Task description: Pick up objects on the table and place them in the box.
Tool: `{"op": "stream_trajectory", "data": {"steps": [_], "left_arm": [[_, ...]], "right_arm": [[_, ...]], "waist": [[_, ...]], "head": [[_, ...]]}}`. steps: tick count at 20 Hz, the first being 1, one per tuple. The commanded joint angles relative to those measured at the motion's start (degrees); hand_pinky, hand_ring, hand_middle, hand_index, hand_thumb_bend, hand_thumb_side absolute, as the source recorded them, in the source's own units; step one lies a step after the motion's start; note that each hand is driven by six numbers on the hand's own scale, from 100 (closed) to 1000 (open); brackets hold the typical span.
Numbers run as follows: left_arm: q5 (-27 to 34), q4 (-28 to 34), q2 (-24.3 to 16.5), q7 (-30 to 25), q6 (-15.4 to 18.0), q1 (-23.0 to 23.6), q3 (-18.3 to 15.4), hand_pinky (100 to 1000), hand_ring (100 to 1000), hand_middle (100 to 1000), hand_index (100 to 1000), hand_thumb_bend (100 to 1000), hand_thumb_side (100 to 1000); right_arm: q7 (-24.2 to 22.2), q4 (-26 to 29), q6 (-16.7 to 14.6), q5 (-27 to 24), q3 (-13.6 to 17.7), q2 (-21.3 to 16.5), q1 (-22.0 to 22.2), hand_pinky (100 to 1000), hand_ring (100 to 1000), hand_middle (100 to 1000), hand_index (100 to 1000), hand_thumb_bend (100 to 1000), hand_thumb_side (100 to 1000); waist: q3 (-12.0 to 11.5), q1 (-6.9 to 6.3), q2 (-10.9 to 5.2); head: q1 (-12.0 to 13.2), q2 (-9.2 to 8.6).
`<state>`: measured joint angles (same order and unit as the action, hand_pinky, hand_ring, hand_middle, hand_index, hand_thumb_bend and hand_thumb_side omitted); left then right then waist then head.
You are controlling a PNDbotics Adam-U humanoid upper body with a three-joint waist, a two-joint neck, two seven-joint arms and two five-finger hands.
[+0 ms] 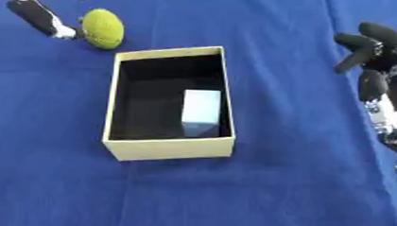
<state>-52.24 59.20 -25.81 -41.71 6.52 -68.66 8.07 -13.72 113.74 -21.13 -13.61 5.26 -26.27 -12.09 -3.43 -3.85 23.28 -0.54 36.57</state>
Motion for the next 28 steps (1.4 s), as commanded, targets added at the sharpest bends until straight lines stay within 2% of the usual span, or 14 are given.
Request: {"op": "stream_trajectory", "data": {"steps": [1,4,8,13,14,15,16,19,23,27,28], "left_arm": [[-1.33,-1.32,-0.21,2.47,-0.15,-1.72,-1.38,969,957,790,908,408,264],[-2.54,-3.05,0.25,4.64,-1.11,-2.06,-2.11,964,961,792,908,412,219],[-5.05,-4.97,0.86,7.12,-2.14,-2.42,-2.53,961,963,800,911,445,201],[-6.91,-5.98,1.26,8.52,-1.94,-2.54,-2.70,961,963,800,911,445,201],[-7.18,-6.35,1.17,8.67,-2.08,-2.44,-2.77,962,965,814,915,481,197],[-7.77,-6.97,1.21,9.04,-2.61,-2.49,-2.83,962,965,814,915,478,196],[-8.51,-7.45,1.50,9.51,-3.30,-2.59,-2.98,954,959,806,913,433,175],[-10.26,-8.41,2.48,10.73,-4.55,-2.73,-3.50,947,954,799,914,404,171],[-9.87,-9.10,3.30,12.06,-5.35,-2.65,-4.05,900,908,745,891,275,117],[-7.82,-9.07,3.57,13.13,-6.24,-2.61,-3.94,791,798,618,823,183,100],[-7.45,-8.99,3.60,13.40,-6.42,-2.61,-3.87,732,743,574,772,105,100]], "right_arm": [[-0.29,0.85,-0.17,0.32,0.20,-0.27,-0.47,1000,894,536,903,100,470],[-0.47,0.85,-0.03,0.45,0.14,0.03,-0.54,1000,895,534,902,100,470],[-0.73,0.85,0.30,0.66,0.04,0.51,-0.63,1000,896,531,901,100,470],[-0.87,0.85,0.48,0.77,-0.01,0.68,-0.70,1000,896,531,901,100,470],[-0.93,0.85,0.52,0.80,-0.05,0.79,-0.72,1000,895,526,900,100,470],[-1.06,0.85,0.57,0.88,-0.12,0.93,-0.83,1000,895,526,900,100,470],[-1.20,0.85,0.64,0.94,-0.21,1.04,-0.92,1000,896,525,900,100,470],[-1.51,0.85,0.81,1.00,-0.35,1.29,-1.15,1000,896,524,900,100,470],[-1.85,0.85,0.92,0.82,-0.42,1.51,-1.20,1000,896,523,900,100,470],[-2.00,0.85,1.07,0.86,-0.38,1.75,-1.17,1000,897,522,900,100,470],[-2.04,0.85,1.11,0.85,-0.39,1.77,-1.18,1000,897,521,900,100,470]], "waist": [[0.19,0.27,-1.00],[0.56,0.30,-0.70],[0.89,0.29,-0.28],[0.95,0.28,-0.16],[1.12,0.27,0.09],[1.32,0.26,0.35],[1.46,0.26,0.55],[1.71,0.29,0.93],[2.00,0.48,1.27],[2.00,0.55,1.42],[1.99,0.55,1.42]], "head": [[0.48,-1.80],[0.73,-2.29],[0.94,-2.43],[1.01,-2.50],[1.05,-2.48],[1.15,-2.53],[1.24,-2.56],[1.33,-2.65],[1.48,-2.63],[1.58,-2.32],[1.59,-2.27]]}}
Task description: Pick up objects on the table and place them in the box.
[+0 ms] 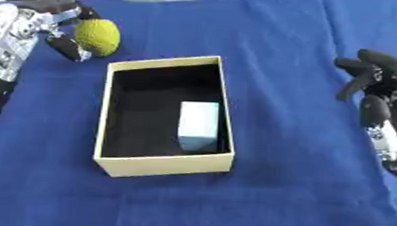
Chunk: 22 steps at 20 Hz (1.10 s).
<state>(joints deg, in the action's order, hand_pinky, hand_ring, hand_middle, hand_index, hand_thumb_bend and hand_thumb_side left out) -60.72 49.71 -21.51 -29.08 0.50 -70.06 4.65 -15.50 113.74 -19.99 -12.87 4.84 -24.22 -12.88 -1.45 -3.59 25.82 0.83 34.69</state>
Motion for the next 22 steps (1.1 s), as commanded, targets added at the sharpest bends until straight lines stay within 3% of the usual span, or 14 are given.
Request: {"op": "stream_trajectory", "data": {"steps": [1,7,11,14,22], "left_arm": [[1.54,0.79,-0.62,1.23,-0.58,-1.24,-0.55,708,718,561,754,100,100],[2.18,4.05,-1.15,5.89,-4.69,-1.50,-0.83,522,542,433,610,100,100],[3.32,6.25,-1.37,9.37,-6.57,-1.49,-0.32,489,511,398,575,100,100],[5.32,7.94,-2.27,10.62,-5.28,-1.33,1.57,494,514,403,579,100,100],[11.54,18.94,-5.49,6.95,1.23,-0.27,8.94,498,498,407,590,100,100]], "right_arm": [[-0.33,0.85,0.03,0.12,-0.02,-0.24,-0.35,1000,897,521,899,100,470],[-0.64,0.85,0.44,0.21,-0.10,0.02,0.05,1000,898,519,899,100,470],[-0.72,0.85,0.55,0.04,-0.11,-0.02,0.27,1000,898,519,899,100,470],[-0.66,0.85,0.50,-0.09,0.02,-0.16,0.53,1000,898,519,899,100,470],[-0.15,0.85,-0.31,-0.55,0.41,-1.31,0.86,1000,897,520,898,100,470]], "waist": [[-0.02,0.32,-1.14],[-0.19,0.35,-1.47],[-0.47,0.37,-1.91],[-0.87,0.40,-2.31],[-1.91,0.45,-3.10]], "head": [[0.20,-0.28],[-0.01,0.20],[-0.39,0.93],[-1.12,1.78],[-2.36,3.08]]}}
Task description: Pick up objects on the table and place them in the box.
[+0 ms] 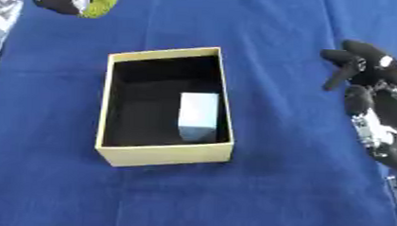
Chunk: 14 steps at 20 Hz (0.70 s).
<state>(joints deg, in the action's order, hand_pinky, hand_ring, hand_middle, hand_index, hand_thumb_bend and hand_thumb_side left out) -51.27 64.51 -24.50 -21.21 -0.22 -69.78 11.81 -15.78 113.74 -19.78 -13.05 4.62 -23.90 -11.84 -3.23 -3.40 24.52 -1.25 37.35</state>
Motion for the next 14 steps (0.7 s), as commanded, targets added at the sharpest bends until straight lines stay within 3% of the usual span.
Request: {"op": "stream_trajectory", "data": {"steps": [1,9,14], "left_arm": [[2.99,5.62,-2.78,-1.46,2.85,-0.18,2.86,501,499,408,589,100,100],[10.21,17.36,-4.48,-4.99,7.29,3.33,9.80,493,495,403,587,100,113],[14.66,24.58,-6.90,-5.23,6.64,5.16,14.49,493,494,403,586,100,109]], "right_arm": [[0.19,0.85,-0.71,-0.49,0.66,-1.89,-0.22,1000,897,521,898,100,470],[0.56,0.85,-1.20,-1.27,0.85,-2.40,-0.48,1000,896,522,898,100,472],[0.56,0.85,-0.95,-1.46,0.88,-2.35,-0.48,1000,897,522,898,100,470]], "waist": [[-0.22,0.27,-1.87],[-0.29,0.43,-2.24],[-0.36,0.29,-2.40]], "head": [[-0.33,0.54],[-0.71,1.24],[-0.76,1.02]]}}
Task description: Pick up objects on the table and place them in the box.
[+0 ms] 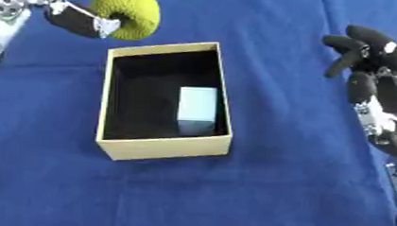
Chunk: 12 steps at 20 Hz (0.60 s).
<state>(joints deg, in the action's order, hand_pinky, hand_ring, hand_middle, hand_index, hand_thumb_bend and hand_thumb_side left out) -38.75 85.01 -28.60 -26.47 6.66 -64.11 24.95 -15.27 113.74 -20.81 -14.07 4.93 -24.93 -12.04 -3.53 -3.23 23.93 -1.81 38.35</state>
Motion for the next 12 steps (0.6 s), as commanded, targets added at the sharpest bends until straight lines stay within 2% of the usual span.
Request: {"op": "stream_trajectory", "data": {"steps": [1,4,7,12], "left_arm": [[3.04,5.53,-3.45,0.09,-0.69,-0.19,1.99,494,495,407,588,100,100],[5.63,9.75,-5.74,-0.96,-2.73,1.22,3.65,479,491,408,589,100,101],[7.34,14.11,-7.10,-3.46,-5.35,3.02,3.80,480,492,409,589,100,115],[7.24,17.68,-6.28,-7.19,-9.74,4.26,4.43,481,491,410,590,100,120]], "right_arm": [[0.04,0.85,0.15,-0.45,0.57,-1.30,-0.31,1000,897,521,898,100,470],[-0.05,0.85,0.38,-0.36,0.57,-1.19,-0.39,1000,897,520,898,100,470],[-0.22,0.85,0.58,-0.14,0.53,-0.95,-0.42,1000,898,520,898,100,470],[-0.30,0.85,0.74,-0.24,0.43,-0.47,-0.60,1000,898,519,899,100,470]], "waist": [[-0.09,0.06,-1.80],[-0.05,-0.06,-1.68],[0.06,-0.03,-1.50],[0.25,0.20,-1.34]], "head": [[-0.21,-0.04],[-0.29,-0.29],[-0.37,-0.38],[-0.14,-0.40]]}}
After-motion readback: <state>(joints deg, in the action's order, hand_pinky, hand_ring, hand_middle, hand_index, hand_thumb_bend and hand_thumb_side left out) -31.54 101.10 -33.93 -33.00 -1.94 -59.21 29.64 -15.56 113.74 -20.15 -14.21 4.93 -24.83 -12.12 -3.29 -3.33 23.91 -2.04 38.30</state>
